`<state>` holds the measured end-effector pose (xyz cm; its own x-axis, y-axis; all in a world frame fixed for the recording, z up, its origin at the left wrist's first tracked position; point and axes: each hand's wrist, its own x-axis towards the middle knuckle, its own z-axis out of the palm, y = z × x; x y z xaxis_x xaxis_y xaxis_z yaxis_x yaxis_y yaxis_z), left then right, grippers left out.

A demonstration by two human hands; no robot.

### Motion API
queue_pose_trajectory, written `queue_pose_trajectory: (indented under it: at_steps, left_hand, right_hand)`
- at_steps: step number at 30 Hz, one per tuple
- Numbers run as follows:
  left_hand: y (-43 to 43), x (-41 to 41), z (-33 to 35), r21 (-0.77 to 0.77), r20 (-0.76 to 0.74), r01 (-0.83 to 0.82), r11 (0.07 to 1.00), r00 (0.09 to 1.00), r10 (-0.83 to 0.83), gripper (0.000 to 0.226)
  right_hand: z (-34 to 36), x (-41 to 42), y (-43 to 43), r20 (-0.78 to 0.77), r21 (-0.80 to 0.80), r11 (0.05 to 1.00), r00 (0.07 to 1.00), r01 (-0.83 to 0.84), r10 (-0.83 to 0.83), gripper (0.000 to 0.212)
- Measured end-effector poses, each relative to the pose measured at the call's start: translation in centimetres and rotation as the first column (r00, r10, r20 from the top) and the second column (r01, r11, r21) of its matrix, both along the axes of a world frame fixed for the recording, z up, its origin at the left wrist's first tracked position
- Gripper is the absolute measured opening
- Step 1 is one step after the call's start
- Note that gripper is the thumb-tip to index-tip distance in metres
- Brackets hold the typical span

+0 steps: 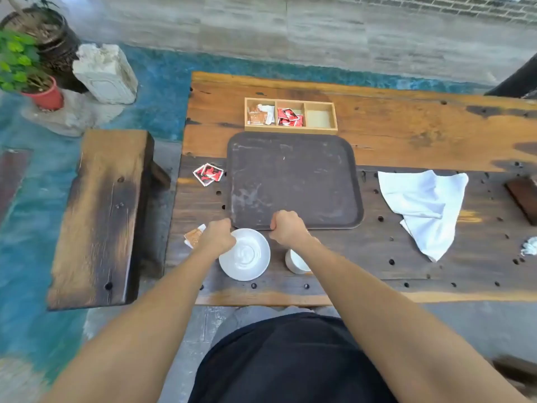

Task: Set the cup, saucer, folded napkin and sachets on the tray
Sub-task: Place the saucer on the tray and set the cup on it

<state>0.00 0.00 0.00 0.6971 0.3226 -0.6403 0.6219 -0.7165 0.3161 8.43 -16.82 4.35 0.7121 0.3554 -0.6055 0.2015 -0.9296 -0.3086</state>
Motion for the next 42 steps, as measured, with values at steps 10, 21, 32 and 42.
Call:
queue_pose_trajectory:
  at_steps: [10, 21, 32, 42]
  left_hand:
    - [-1.9, -1.4, -3.9, 0.062, 0.083, -0.169, 0.984, 0.983, 0.163, 0.034]
    - [-1.5, -2.8, -5.0, 0.053, -0.068, -0.516, 0.855, 0.852, 0.518, 0.029]
    - [-2.2, -4.8, -4.4, -0.098, 0.03, -0.678, 0.728, 0.73, 0.683, 0.023]
    - [-0.5, 3.8, -2.7, -0.295, 0.111, -0.758, 0.582, 0.577, 0.809, 0.022]
  right_hand:
    - [-1.6, -0.4, -1.0, -0.05, -0.009, 1.0, 0.999, -0.001, 0.001, 0.025]
    - [-4.9, 1.6, -0.4, -0.162, 0.004, 1.0, 0.987, 0.016, -0.015, 0.029]
    - [-8.1, 1.4, 1.4, -0.276, -0.085, 0.995, 0.961, -0.053, 0.028, 0.027]
    - [-8.1, 7.1, -0.6, -0.256, 0.121, 0.927, 0.913, 0.356, -0.317, 0.022]
